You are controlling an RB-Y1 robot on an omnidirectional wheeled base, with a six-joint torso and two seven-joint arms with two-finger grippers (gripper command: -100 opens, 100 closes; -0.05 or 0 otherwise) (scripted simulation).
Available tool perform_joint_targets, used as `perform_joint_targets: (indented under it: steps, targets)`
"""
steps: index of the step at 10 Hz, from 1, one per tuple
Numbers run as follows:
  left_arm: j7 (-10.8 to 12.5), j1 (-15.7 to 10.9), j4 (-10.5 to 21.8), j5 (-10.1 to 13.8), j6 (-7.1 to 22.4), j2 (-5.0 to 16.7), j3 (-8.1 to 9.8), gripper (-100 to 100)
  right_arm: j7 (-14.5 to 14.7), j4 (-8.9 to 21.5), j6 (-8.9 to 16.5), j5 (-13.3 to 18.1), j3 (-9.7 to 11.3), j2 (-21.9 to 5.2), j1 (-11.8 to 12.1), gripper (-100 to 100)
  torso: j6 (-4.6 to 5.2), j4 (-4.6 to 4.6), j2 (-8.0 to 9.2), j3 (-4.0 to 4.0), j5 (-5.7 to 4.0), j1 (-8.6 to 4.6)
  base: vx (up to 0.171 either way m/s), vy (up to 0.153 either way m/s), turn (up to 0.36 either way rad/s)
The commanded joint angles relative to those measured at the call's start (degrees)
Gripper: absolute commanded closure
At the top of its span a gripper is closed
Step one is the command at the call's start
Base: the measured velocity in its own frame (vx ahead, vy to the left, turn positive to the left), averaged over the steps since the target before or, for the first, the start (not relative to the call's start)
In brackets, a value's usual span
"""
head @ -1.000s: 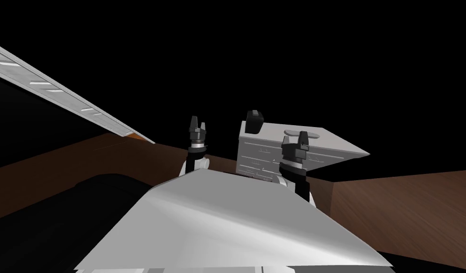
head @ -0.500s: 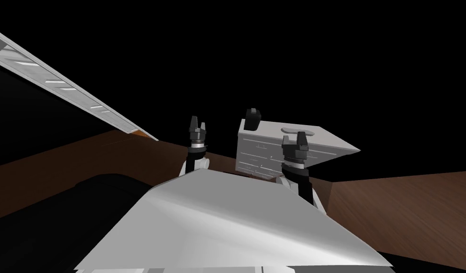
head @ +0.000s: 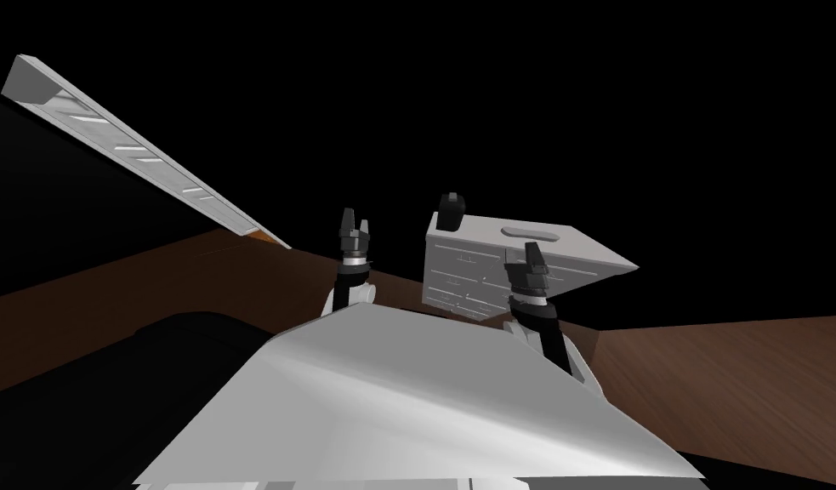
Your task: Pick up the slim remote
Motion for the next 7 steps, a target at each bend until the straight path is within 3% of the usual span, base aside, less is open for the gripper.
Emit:
perform_joint_targets:
  steps: [1,4,5,6,7]
  targets:
    - [0.0,0.0,0.0,0.0,0.0,0.0,0.00,0,-0.5,1.2,-1.2,0.2,-0.2,-2.4,0.1,-100,0.00,0.00,0.00,0.00,0.00,0.00,-0.058,-0.053,0.053]
    - [0.0,0.0,0.0,0.0,0.0,0.0,0.00,0,-2.5,6.2,-5.3,1.1,-1.1,-7.8,0.8,-100,0.01,0.01,-0.02,0.00,-0.01,-0.04,-0.070,-0.063,0.088]
    - [0.0,0.0,0.0,0.0,0.0,0.0,0.00,0,-2.5,6.6,-5.3,1.1,-1.1,-9.6,0.8,-100,0.00,0.00,-0.03,-0.01,-0.01,-0.03,-0.058,-0.046,0.059]
    - [0.0,0.0,0.0,0.0,0.0,0.0,0.00,0,-3.5,8.8,-7.4,1.7,-1.5,-11.4,1.3,-100,0.01,0.00,-0.06,-0.03,-0.01,0.01,-0.077,-0.064,0.104]
    - [0.0,0.0,0.0,0.0,0.0,0.0,0.00,0,-3.5,9.6,-7.4,1.7,-1.5,-13.2,1.3,-100,0.00,0.00,-0.02,-0.01,-0.01,-0.05,-0.069,-0.060,0.068]
